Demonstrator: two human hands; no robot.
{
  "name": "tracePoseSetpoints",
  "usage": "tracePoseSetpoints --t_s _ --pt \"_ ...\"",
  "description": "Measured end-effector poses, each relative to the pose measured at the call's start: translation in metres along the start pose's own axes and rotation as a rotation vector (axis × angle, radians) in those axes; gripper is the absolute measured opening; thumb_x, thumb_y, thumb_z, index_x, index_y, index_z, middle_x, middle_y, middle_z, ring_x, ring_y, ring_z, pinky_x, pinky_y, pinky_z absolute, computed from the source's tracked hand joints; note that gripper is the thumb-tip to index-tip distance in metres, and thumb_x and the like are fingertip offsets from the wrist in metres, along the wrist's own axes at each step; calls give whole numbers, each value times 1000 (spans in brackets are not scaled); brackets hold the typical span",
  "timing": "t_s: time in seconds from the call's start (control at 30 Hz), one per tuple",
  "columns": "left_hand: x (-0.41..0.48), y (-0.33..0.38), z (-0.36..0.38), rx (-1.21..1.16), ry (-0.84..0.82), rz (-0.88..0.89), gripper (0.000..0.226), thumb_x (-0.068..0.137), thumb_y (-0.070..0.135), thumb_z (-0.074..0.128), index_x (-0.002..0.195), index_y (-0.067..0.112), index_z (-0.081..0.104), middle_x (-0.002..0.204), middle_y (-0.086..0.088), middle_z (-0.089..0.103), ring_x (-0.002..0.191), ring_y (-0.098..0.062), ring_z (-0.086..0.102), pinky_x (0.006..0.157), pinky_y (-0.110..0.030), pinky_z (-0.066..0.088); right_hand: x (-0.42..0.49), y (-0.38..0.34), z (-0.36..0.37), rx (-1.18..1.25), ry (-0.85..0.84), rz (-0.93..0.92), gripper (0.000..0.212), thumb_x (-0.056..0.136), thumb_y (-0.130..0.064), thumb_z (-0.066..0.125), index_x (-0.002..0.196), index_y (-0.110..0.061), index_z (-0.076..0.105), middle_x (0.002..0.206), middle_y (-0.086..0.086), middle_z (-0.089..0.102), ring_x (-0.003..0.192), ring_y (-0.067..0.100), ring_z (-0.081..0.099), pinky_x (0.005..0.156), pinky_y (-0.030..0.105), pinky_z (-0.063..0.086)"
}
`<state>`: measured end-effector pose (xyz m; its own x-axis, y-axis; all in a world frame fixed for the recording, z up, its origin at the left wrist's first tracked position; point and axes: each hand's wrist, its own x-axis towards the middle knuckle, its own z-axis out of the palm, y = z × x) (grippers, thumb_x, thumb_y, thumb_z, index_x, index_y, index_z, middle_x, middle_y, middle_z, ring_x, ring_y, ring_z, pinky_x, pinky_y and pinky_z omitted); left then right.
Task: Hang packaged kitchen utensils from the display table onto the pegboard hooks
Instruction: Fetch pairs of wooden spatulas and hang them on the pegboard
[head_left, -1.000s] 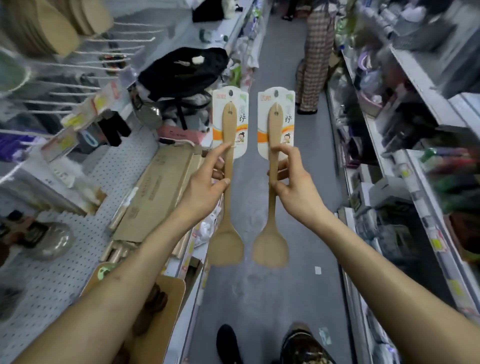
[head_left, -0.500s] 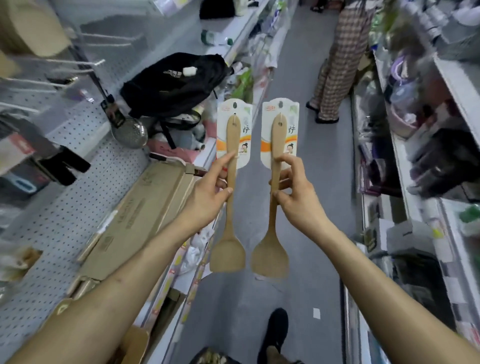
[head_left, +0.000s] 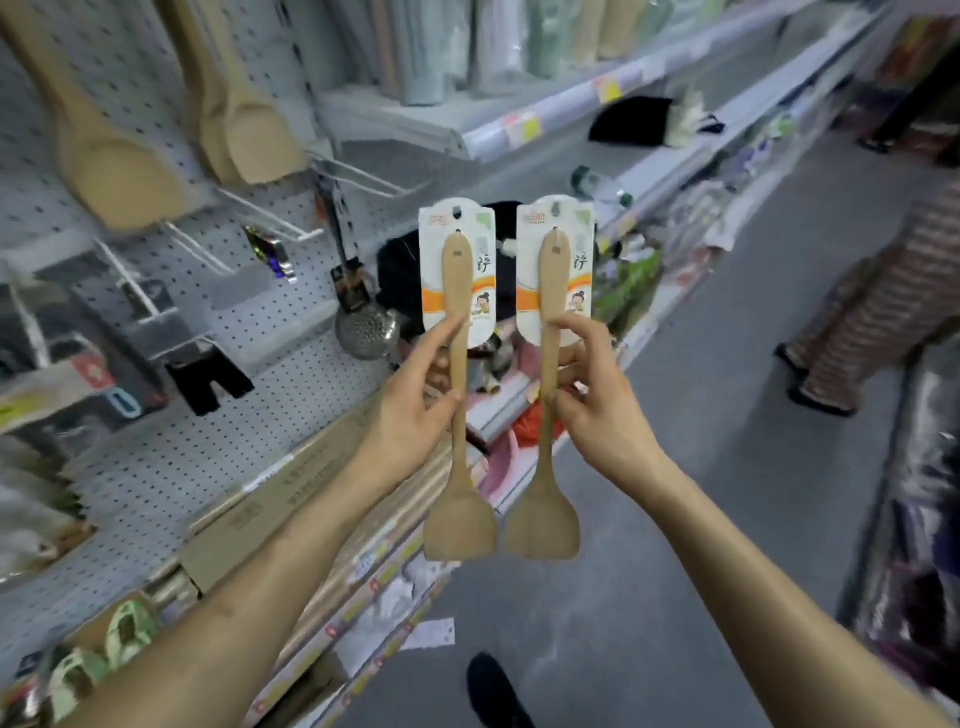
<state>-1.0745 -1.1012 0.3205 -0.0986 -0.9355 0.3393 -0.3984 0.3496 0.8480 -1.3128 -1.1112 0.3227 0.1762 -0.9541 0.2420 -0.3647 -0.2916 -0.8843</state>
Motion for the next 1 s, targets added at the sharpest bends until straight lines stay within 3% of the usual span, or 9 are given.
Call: tracePoseSetpoints --t_s 0.07,0.17,0.23,0.37,0.57,0.67,0.73,0.93,1.0 --pt "22 -4 -8 23 62 -13 88 96 -12 63 155 50 39 112 0 61 98 -24 61 89 -23 55 36 4 0 -4 -22 -41 87 89 14 53 148 -48 40 100 -14 61 94 20 66 75 48 63" --pt "42 -5 -21 47 152 -55 87 96 -7 64 157 50 40 113 -5 61 100 -20 62 86 -38 58 77 3 3 46 -96 -122 90 88 10 52 156 -47 36 103 -15 62 92 20 67 72 26 58" --pt "51 -7 -32 82 216 -79 88 96 -4 66 157 54 39 114 -2 61 99 -18 62 86 -38 58 105 3 5 33 -139 -176 91 90 8 53 159 -47 33 103 -15 60 91 21 67 74 31 62" --pt "52 0 -55 71 317 -110 88 97 -1 65 157 56 38 107 18 59 98 -17 63 84 -33 59 145 -16 22 118 -274 -260 97 91 13 55 163 -46 28 104 -4 61 90 28 66 79 58 62" --pt "44 32 -89 168 511 -124 88 100 -3 62 159 56 35 103 22 57 92 -14 60 77 -24 55 194 -63 54 231 -460 -444 95 93 9 60 160 -53 31 102 -6 65 92 23 69 83 44 62" --pt "40 56 -99 224 575 -127 85 103 1 63 160 55 33 103 22 57 94 -15 61 78 -20 52 204 -87 60 343 -520 -509 86 92 -11 64 160 -52 32 101 -9 67 90 19 71 79 23 58" --pt "39 72 -105 255 609 -120 84 104 1 63 160 56 33 104 20 58 95 -15 61 81 -23 53 212 -101 60 361 -533 -532 82 91 -23 66 160 -54 32 100 -9 67 88 17 70 79 21 56" --pt "44 116 -125 339 677 -115 88 104 1 61 161 60 28 109 14 60 100 -17 61 92 -39 57 238 -143 46 360 -550 -621 94 97 1 66 156 -62 31 100 -6 67 89 17 67 81 19 53" --pt "52 130 -135 393 689 -107 88 105 2 61 161 61 26 111 20 61 102 -15 61 91 -29 54 250 -162 40 375 -544 -644 96 96 4 65 155 -64 31 100 -7 67 87 15 67 79 20 54"
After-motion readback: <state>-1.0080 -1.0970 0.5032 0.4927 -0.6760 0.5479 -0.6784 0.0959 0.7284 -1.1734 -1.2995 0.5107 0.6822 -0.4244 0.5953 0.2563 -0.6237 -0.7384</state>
